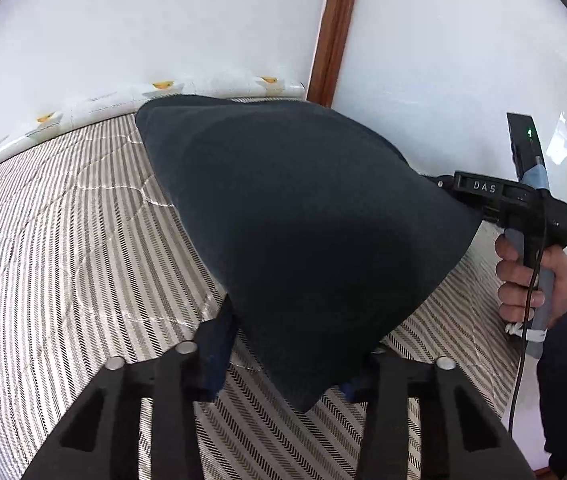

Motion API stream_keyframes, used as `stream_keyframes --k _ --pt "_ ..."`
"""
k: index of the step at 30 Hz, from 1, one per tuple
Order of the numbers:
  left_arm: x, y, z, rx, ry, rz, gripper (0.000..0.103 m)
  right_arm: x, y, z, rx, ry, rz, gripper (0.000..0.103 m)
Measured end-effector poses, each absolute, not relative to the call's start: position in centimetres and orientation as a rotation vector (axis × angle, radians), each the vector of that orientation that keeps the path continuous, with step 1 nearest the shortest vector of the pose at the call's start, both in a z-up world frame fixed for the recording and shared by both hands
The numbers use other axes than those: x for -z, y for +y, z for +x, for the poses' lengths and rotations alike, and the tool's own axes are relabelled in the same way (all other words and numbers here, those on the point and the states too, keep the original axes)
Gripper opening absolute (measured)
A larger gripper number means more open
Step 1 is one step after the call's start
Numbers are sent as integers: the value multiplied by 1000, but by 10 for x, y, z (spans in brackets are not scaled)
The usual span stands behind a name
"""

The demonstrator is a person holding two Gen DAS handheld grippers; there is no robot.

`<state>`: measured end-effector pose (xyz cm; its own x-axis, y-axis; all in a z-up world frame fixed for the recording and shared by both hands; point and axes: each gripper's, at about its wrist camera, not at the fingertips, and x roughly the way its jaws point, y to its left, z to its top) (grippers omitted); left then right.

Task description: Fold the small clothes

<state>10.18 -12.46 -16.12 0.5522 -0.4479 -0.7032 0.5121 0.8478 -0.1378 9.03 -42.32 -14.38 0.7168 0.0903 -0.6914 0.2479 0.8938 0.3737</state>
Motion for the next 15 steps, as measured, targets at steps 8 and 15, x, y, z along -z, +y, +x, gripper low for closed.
stream_keyframes --k 8,15 --pt "148 -78 110 503 774 13 23 134 -392 106 43 762 501 21" --pt "143 4 99 385 766 -18 23 124 -320 139 -75 795 462 21"
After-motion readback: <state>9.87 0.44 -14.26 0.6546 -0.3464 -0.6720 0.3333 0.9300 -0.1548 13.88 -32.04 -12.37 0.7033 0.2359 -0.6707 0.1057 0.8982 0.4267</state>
